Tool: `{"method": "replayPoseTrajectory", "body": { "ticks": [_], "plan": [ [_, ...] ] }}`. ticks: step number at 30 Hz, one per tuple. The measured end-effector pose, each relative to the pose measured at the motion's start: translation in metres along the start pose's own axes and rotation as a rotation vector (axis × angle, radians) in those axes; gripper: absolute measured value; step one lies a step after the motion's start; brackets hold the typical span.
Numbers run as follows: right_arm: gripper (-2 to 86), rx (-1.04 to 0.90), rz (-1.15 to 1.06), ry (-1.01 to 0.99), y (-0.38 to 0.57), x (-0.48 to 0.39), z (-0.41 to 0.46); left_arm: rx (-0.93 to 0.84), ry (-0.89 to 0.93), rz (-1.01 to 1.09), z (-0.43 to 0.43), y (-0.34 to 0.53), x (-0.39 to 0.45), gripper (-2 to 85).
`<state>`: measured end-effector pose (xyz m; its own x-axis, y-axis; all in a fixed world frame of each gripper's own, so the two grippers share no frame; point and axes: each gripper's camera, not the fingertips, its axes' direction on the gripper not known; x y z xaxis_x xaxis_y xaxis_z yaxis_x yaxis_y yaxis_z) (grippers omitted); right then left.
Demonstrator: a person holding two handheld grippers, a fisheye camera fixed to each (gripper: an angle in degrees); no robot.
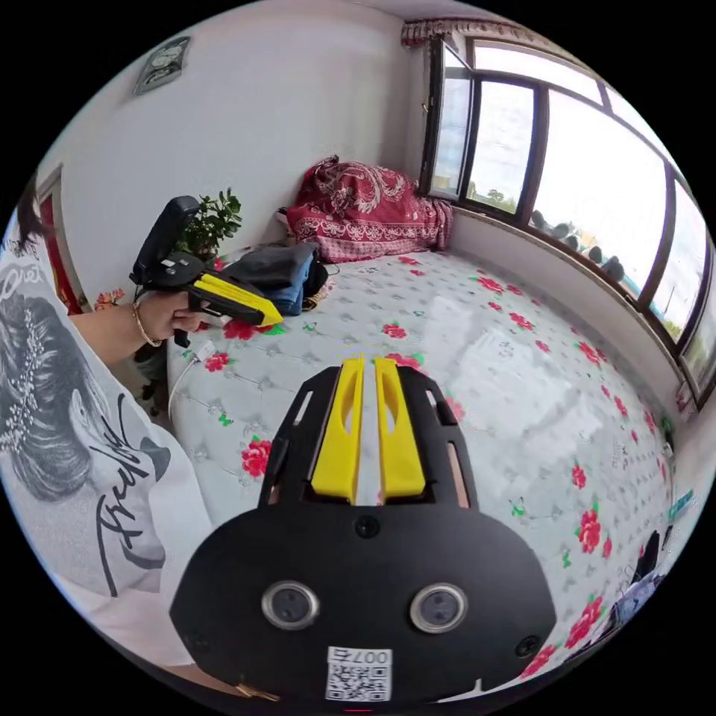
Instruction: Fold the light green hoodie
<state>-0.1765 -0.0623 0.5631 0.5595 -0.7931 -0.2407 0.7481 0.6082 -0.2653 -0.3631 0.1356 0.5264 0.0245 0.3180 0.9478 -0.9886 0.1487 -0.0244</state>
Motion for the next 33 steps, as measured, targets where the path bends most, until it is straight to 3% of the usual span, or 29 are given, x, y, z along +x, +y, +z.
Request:
{"method": "replayPoseTrajectory", "body": {
  "ticks": [8, 17, 26, 33],
  "plan": [
    [0.1, 0.148, 0.136, 0.211, 0.162, 0.007, -0.099, 0.035, 0.142, -0.042, -0.01, -0.037, 0.124, -1.0],
    [-0.2, 0.032, 0.35, 0.263, 0.313, 0.035, -0.168, 0.006, 0.472, -0.107, 0.002, -0.108, 0.221, -1.0],
    [2.8, -0.116, 0.494, 0.592, 0.376, 0.009, -0.15, -0.11, 0.149, 0.173, 0.003, -0.162, 0.249, -0.9],
    [5.2, -0.166, 0.609, 0.832, 0.4, 0.012, -0.153, -0.145, 0.305, 0.137, 0.012, -0.178, 0.216, -0.4]
  ]
}}
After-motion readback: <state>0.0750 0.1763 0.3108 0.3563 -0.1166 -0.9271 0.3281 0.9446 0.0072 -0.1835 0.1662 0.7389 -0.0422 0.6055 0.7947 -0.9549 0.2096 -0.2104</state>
